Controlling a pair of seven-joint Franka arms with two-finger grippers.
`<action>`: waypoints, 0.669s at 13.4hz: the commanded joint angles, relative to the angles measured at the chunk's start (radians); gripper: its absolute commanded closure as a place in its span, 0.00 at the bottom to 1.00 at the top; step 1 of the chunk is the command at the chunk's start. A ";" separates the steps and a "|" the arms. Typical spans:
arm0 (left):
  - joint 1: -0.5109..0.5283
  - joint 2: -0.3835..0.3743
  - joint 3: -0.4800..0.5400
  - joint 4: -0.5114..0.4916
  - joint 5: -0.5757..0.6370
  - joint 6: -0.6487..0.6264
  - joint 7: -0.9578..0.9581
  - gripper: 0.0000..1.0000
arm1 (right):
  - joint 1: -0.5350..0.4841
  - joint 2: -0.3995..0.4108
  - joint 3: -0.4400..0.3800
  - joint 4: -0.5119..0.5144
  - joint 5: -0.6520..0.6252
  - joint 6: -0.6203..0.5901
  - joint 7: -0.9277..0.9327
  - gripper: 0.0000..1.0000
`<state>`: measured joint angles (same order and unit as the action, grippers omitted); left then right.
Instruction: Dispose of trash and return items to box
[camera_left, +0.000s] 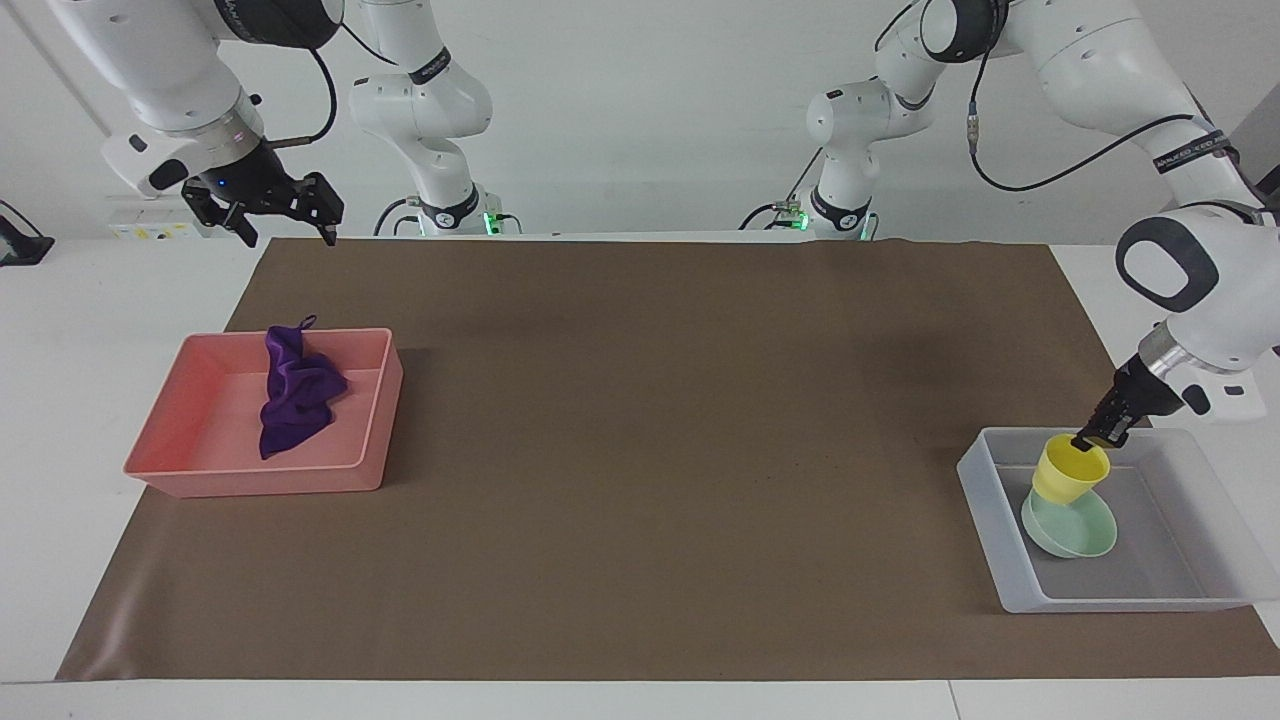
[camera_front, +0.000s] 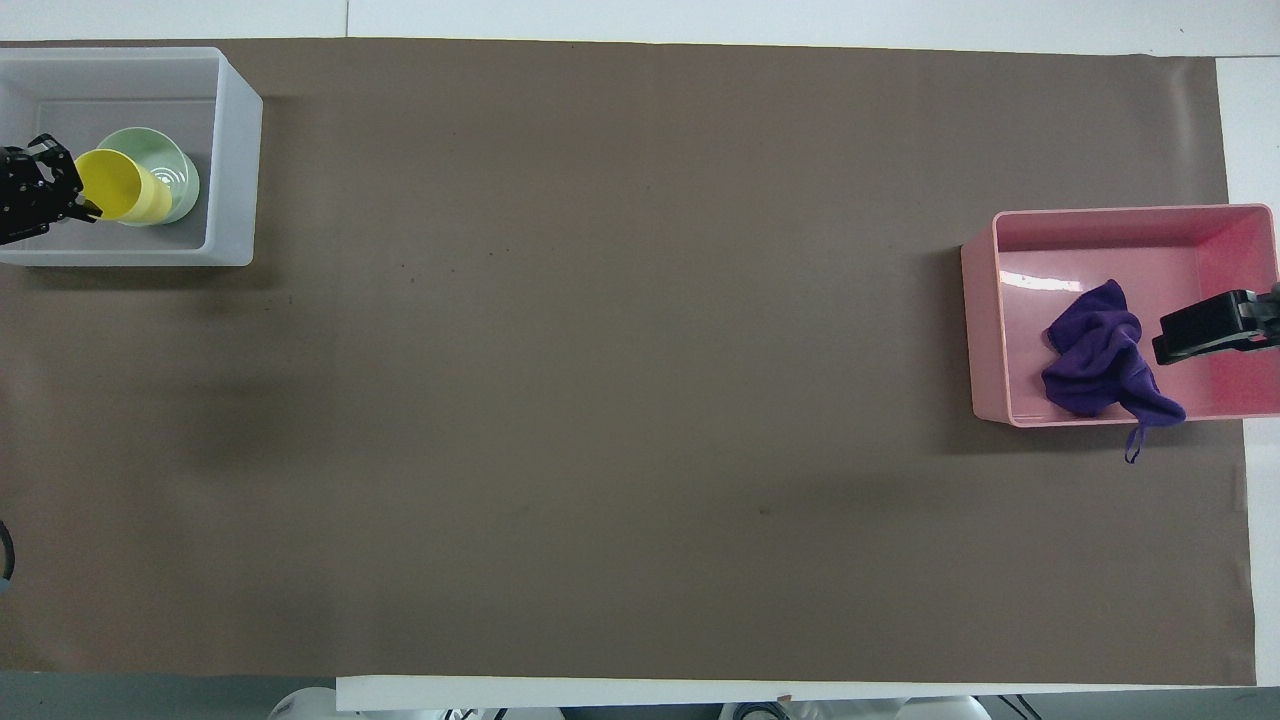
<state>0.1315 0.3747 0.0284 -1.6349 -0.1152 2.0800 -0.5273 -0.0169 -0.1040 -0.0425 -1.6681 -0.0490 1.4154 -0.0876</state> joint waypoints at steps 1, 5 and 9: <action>0.005 0.053 -0.001 0.030 0.002 0.055 -0.013 1.00 | 0.000 -0.013 -0.002 -0.021 0.015 0.033 0.006 0.00; -0.013 0.047 -0.001 0.047 0.088 0.054 -0.005 0.05 | -0.009 -0.014 -0.002 -0.021 0.015 0.030 -0.001 0.00; -0.020 -0.097 -0.015 0.050 0.109 -0.176 0.038 0.00 | -0.011 -0.014 -0.003 -0.024 0.018 0.030 0.005 0.00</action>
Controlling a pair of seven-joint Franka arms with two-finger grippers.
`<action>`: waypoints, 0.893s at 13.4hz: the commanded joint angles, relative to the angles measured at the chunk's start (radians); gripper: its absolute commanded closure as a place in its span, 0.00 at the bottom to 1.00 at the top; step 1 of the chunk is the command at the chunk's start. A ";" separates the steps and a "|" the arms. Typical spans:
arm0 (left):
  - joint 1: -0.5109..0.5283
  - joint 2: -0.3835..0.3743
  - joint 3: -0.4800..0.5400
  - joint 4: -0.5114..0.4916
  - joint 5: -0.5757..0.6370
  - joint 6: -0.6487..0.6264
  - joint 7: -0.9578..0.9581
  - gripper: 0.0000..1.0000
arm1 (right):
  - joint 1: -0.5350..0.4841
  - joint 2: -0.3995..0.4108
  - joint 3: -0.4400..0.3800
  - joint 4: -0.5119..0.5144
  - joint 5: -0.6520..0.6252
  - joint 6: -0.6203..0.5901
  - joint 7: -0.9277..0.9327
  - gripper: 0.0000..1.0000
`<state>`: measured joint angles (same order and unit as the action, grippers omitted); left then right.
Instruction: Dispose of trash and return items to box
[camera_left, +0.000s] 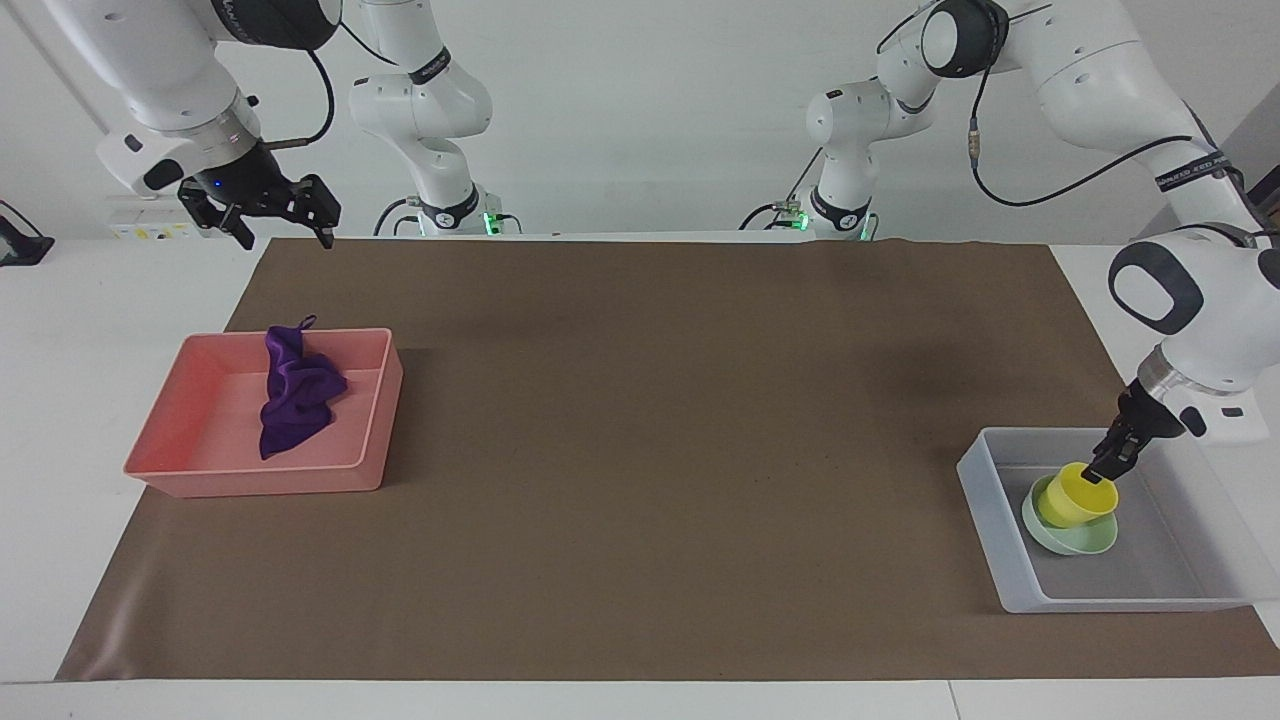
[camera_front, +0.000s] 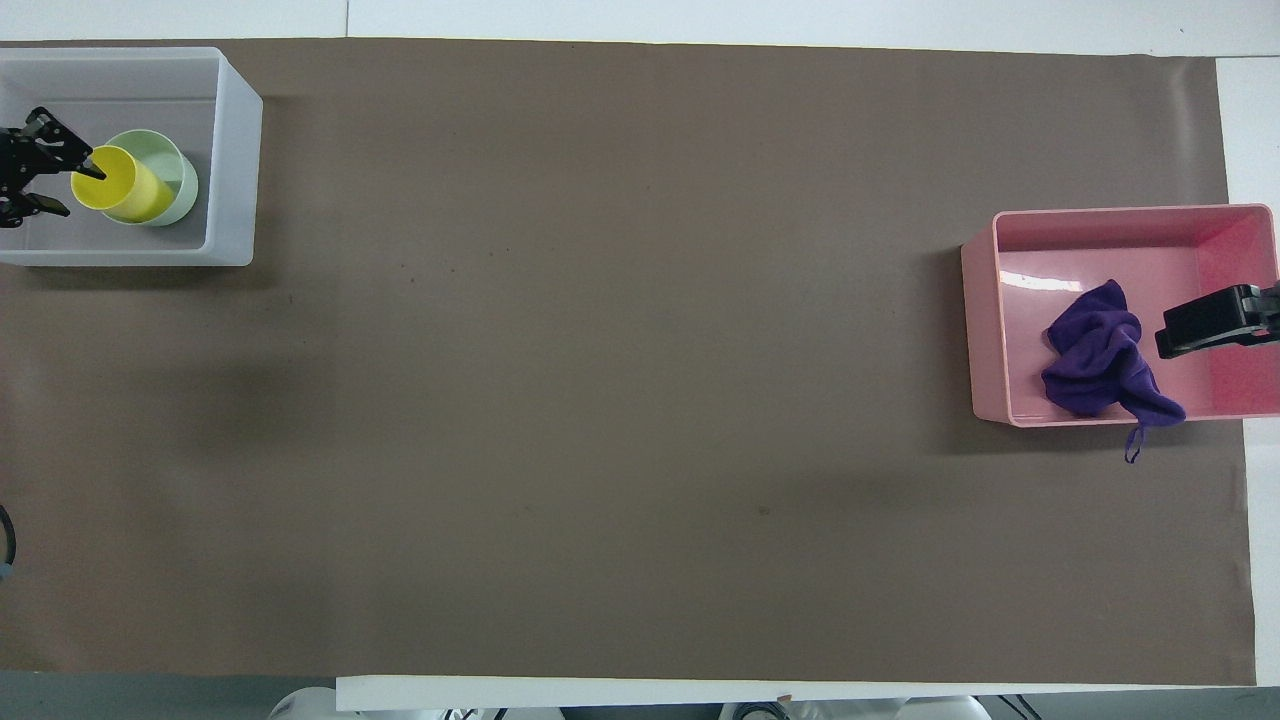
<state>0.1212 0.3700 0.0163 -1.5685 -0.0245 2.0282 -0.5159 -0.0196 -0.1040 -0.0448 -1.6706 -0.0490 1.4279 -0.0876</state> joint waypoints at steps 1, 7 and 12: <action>-0.040 -0.136 -0.001 -0.030 0.018 -0.214 0.080 0.00 | -0.010 -0.014 -0.001 -0.021 0.018 0.020 0.006 0.00; -0.129 -0.572 -0.006 -0.355 0.018 -0.388 0.402 0.00 | -0.017 -0.013 -0.001 -0.017 0.020 0.020 0.000 0.00; -0.193 -0.517 -0.035 -0.141 0.054 -0.491 0.548 0.00 | -0.019 -0.013 -0.001 -0.008 0.020 0.032 -0.001 0.00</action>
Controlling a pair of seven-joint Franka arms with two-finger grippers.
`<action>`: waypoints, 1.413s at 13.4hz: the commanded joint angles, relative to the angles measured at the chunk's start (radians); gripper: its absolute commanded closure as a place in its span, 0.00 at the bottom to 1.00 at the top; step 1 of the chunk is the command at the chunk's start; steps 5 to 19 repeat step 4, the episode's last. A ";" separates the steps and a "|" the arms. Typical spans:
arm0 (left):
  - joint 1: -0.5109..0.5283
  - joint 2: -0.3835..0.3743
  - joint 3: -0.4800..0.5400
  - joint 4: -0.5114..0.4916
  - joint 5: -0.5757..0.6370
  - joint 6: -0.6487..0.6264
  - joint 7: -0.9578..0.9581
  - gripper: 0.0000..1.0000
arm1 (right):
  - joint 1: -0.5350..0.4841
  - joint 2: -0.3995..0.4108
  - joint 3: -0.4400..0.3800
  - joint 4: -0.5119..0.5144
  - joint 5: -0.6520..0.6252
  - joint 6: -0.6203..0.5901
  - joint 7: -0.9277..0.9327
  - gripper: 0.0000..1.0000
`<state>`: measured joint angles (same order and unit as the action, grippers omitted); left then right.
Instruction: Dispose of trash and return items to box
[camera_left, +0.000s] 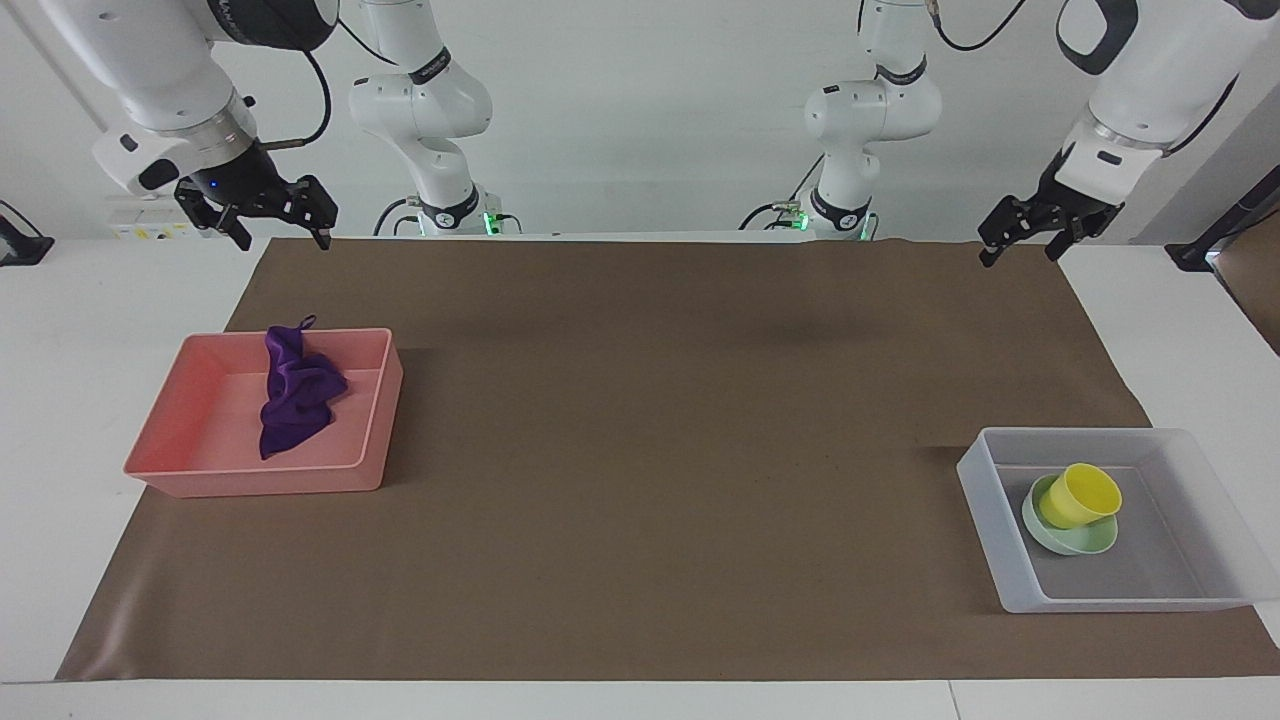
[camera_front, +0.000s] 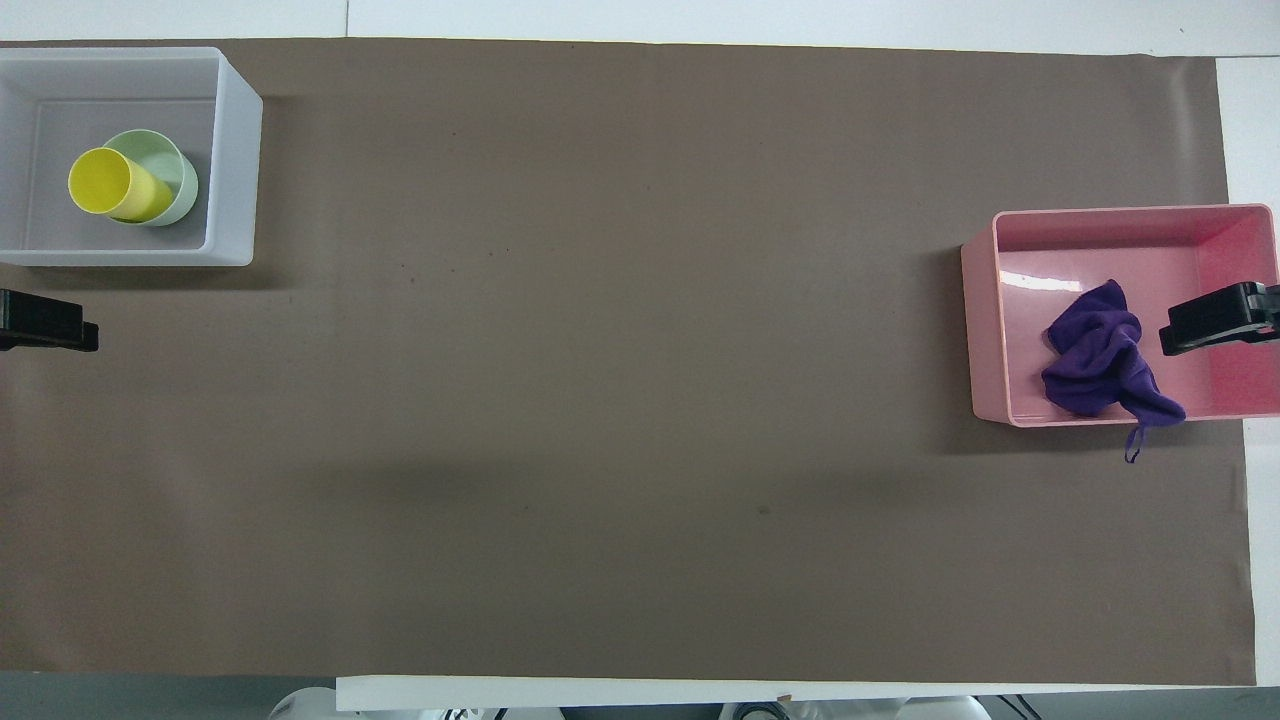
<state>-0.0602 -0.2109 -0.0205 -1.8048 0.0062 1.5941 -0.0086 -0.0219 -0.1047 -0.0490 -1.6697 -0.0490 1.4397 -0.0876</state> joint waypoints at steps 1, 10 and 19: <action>-0.006 0.065 0.004 0.107 0.021 -0.092 0.045 0.00 | -0.021 -0.012 0.003 -0.009 0.020 0.021 -0.014 0.00; -0.007 0.062 0.004 0.104 0.024 -0.091 0.056 0.00 | -0.029 -0.013 0.001 -0.012 0.020 0.018 -0.070 0.00; -0.007 0.062 0.004 0.104 0.024 -0.091 0.056 0.00 | -0.029 -0.013 0.001 -0.012 0.020 0.018 -0.070 0.00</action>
